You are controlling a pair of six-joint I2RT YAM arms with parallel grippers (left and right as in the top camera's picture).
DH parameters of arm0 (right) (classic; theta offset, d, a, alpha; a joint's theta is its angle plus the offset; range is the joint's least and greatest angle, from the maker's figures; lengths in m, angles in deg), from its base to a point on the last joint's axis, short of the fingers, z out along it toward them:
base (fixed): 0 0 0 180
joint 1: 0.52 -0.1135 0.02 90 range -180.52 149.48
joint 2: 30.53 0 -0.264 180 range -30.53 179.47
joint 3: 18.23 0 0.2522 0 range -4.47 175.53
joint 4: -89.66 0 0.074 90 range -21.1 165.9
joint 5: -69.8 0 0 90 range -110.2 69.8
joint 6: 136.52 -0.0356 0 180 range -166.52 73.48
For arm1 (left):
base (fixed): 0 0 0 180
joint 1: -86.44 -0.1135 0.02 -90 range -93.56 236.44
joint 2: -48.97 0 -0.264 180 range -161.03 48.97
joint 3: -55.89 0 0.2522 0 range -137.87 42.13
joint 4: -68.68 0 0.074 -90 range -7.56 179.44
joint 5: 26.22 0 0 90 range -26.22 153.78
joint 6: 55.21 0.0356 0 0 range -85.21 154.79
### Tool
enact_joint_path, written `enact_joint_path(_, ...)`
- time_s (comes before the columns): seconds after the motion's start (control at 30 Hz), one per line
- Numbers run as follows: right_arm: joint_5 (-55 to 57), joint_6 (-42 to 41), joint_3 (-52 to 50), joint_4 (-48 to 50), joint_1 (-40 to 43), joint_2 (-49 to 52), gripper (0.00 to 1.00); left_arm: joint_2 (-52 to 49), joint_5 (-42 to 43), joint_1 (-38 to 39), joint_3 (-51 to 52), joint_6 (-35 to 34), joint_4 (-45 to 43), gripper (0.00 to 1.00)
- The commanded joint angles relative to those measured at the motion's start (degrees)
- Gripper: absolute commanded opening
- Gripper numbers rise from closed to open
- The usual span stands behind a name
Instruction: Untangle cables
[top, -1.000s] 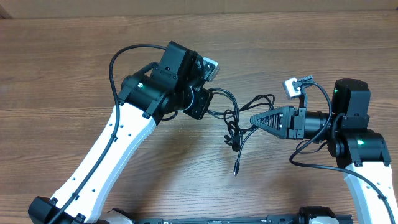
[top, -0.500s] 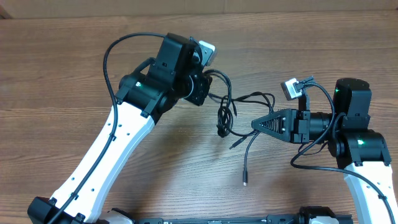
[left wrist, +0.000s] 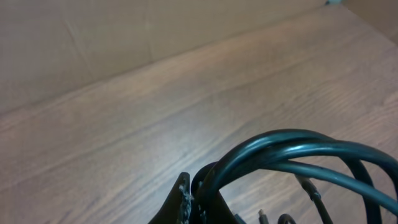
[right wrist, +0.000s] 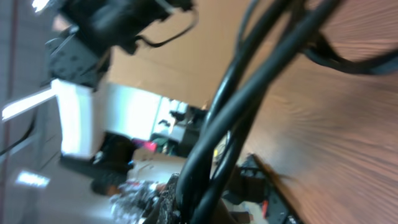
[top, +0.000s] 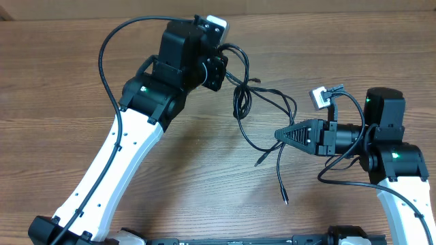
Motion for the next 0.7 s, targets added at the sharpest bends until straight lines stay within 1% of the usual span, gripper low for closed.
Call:
enact_joint_path(0.0,8.68,0.83,0.9,-1.66,0.46,-0.52,0.04,0.57,-3.41,-1.99,-1.05,-0.37,-2.03,0.04)
enact_joint_path(0.13,24.55,0.79,0.9,-5.86,0.48,-0.52,0.04,0.57,2.23,-1.97,-1.05,-0.28,-2.08,0.04)
enact_joint_path(0.23,32.48,0.57,0.9,-8.13,0.48,-0.52,0.1,0.57,7.91,-1.95,-1.05,0.31,-1.38,0.04)
enact_joint_path(0.27,34.25,0.57,0.9,-8.59,0.48,-0.52,0.15,0.57,9.62,-1.95,-1.05,0.35,-1.16,0.04)
enact_joint_path(0.33,37.13,0.59,0.9,-9.05,0.48,-0.52,0.36,0.57,12.44,-1.95,-1.05,0.37,-0.79,0.04)
enact_joint_path(0.37,38.01,0.59,0.9,-9.22,0.48,-0.52,0.5,0.57,13.38,-1.95,-1.05,0.35,-0.72,0.04)
enact_joint_path(0.43,38.12,0.59,0.9,-9.35,0.48,-0.52,0.69,0.57,13.86,-1.95,-1.05,0.33,-0.33,0.04)
enact_joint_path(0.57,38.12,0.61,0.9,-9.75,0.48,-0.52,0.81,0.57,13.86,-1.95,-1.05,0.33,1.51,0.04)
enact_joint_path(0.67,38.14,0.61,0.9,-9.77,0.48,-0.52,0.86,0.57,13.84,-1.95,-1.05,0.52,3.67,0.04)
